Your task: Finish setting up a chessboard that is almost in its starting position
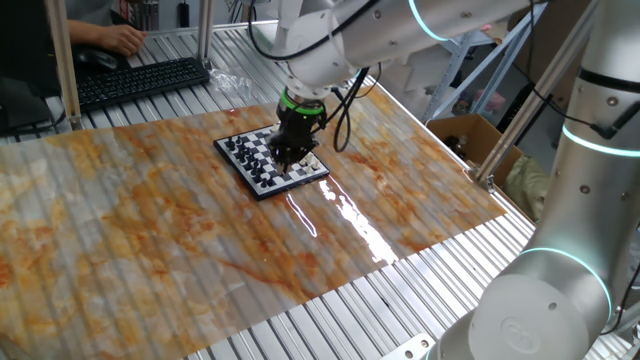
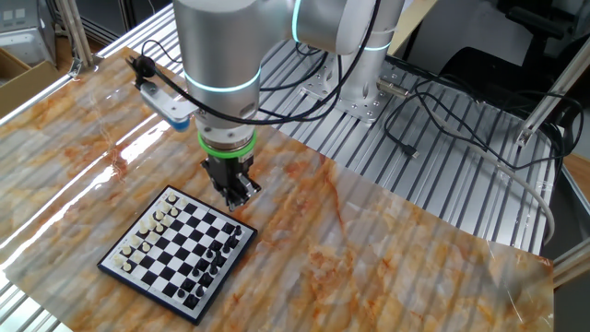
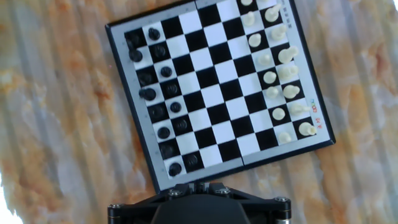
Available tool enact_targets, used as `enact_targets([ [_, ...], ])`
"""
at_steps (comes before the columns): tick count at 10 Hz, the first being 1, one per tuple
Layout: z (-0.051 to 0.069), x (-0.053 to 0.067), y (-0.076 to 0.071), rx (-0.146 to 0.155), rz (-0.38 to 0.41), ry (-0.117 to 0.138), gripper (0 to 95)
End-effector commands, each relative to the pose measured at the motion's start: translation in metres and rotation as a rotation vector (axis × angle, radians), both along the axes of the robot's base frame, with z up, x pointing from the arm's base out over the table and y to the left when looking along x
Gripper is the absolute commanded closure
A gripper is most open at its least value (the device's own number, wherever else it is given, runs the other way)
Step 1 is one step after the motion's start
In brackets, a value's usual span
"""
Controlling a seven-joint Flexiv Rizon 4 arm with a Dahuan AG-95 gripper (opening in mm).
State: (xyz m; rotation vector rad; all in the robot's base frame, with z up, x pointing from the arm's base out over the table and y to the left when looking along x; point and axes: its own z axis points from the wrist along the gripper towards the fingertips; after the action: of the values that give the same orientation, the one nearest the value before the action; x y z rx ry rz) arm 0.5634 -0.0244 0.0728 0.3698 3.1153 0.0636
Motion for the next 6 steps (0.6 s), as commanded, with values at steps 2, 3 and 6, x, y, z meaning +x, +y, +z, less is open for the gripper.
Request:
enact_targets([
  [2, -0.002, 0.007, 0.002, -0.006, -0.055, 0.007, 95.0],
  [3, -0.003, 0.01, 0.003, -0.007, -0.07, 0.008, 95.0],
  [6, -0.004, 0.02, 0.001, -0.006, -0.078, 0.012, 95.0],
])
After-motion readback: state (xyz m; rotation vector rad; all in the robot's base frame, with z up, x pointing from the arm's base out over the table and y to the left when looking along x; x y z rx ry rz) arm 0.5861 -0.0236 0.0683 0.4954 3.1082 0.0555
